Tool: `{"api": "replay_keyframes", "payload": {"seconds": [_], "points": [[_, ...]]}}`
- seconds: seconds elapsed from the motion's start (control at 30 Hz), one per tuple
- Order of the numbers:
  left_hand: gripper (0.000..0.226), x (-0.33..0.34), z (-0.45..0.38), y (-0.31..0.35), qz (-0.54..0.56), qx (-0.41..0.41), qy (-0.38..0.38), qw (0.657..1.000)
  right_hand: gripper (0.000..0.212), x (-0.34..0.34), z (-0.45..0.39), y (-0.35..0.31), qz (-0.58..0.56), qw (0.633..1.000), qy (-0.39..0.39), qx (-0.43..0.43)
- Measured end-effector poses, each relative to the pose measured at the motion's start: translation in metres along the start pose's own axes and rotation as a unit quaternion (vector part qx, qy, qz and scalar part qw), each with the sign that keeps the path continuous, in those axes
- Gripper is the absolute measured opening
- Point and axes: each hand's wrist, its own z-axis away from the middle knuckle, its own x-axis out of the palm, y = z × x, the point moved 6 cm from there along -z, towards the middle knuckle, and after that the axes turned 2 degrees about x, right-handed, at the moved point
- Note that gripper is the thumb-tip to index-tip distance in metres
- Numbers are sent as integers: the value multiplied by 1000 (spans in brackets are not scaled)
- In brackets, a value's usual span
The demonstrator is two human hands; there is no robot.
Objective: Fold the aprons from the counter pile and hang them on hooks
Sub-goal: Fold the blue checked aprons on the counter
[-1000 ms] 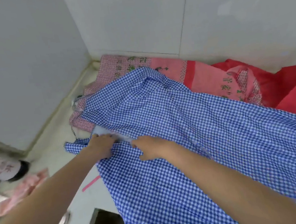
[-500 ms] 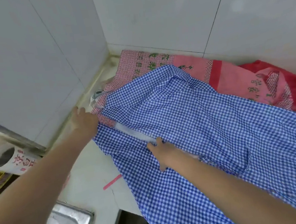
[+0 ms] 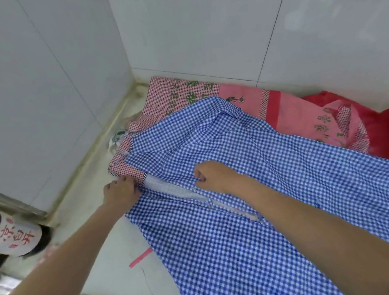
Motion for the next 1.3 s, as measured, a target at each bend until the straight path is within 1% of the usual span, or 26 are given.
{"api": "replay_keyframes", "payload": {"seconds": [0.07, 0.13, 0.2, 0.27, 0.33, 0.4, 0.43, 0.53, 0.67, 0.7, 0.73, 0.8, 0.83, 0.9, 0.93, 0.97, 1.0, 1.03, 1.07, 1.1, 1.13, 1.17, 1.2, 1.23, 1.27, 1.3], "points": [[33, 1, -8, -9, 87, -23, -13, 996, 31, -2, -21, -27, 1, 998, 36, -50], [34, 7, -14, -10, 163, -20, -50, 985, 39, 12, -43, -54, 54, 995, 46, -71], [35, 17, -16, -7, 253, -20, -69, 965, 52, 27, -60, -69, 140, 987, 55, -49], [26, 21, -19, -7, 312, -39, -39, 948, 58, 35, -69, -67, 174, 983, 62, -9], [15, 20, -21, -10, 322, -59, -6, 945, 42, 40, -73, -66, 143, 988, 55, -14], [15, 13, -21, -14, 288, -82, 27, 954, 13, 38, -72, -63, 81, 995, 45, -34], [16, 7, -20, -18, 273, -100, 41, 956, 7, 34, -69, -61, 57, 996, 52, -39], [21, -7, -22, -43, 227, -159, 79, 958, 10, 22, -63, -56, 3, 994, 79, -70], [28, -6, -28, -54, 258, -140, 23, 956, 7, 31, -60, -65, -1, 991, 53, -121], [26, -8, -25, -54, 267, -136, 40, 953, 7, 35, -61, -69, -2, 990, 59, -130], [20, -11, -21, -57, 279, -140, 84, 946, 5, 39, -62, -72, -6, 989, 66, -136], [17, -17, -8, -65, 344, -194, 154, 906, 4, 46, -64, -79, -28, 987, 64, -144], [23, -15, -5, -64, 415, -215, 151, 871, 5, 48, -65, -82, -41, 987, 56, -148], [31, -6, -4, -51, 583, -201, 89, 782, 14, 50, -65, -90, -65, 986, 21, -151], [32, -6, -3, -41, 613, -182, 55, 767, 22, 51, -63, -93, -73, 986, 2, -153], [37, -7, -4, -33, 580, -156, 27, 799, 30, 49, -61, -95, -74, 985, -9, -153], [48, -6, -6, -28, 517, -136, 17, 845, 33, 46, -57, -92, -67, 987, -4, -149], [57, -9, -8, -26, 436, -128, 31, 890, 32, 40, -53, -87, -54, 988, 15, -143], [62, -13, -6, -23, 352, -130, 61, 925, 28, 33, -46, -77, -33, 990, 43, -130], [62, -22, -2, -18, 270, -131, 107, 948, 25, 27, -39, -65, -8, 991, 70, -114], [59, -30, 3, -9, 195, -109, 160, 962, 24, 22, -31, -50, 20, 991, 90, -94], [55, -37, 8, 8, 137, -55, 197, 969, 24, 18, -24, -35, 52, 990, 107, -74], [52, -35, 10, 29, 103, 21, 224, 969, 27, 14, -14, -19, 79, 987, 129, -52], [51, -29, 12, 49, 90, 100, 221, 966, 32, 13, -5, -5, 97, 984, 149, -29], [53, -18, 12, 65, 97, 148, 161, 971, 39, 13, 4, 9, 108, 982, 155, 4], [57, -7, 9, 73, 108, 148, 83, 979, 51, 19, 10, 23, 123, 982, 133, 45]]}}
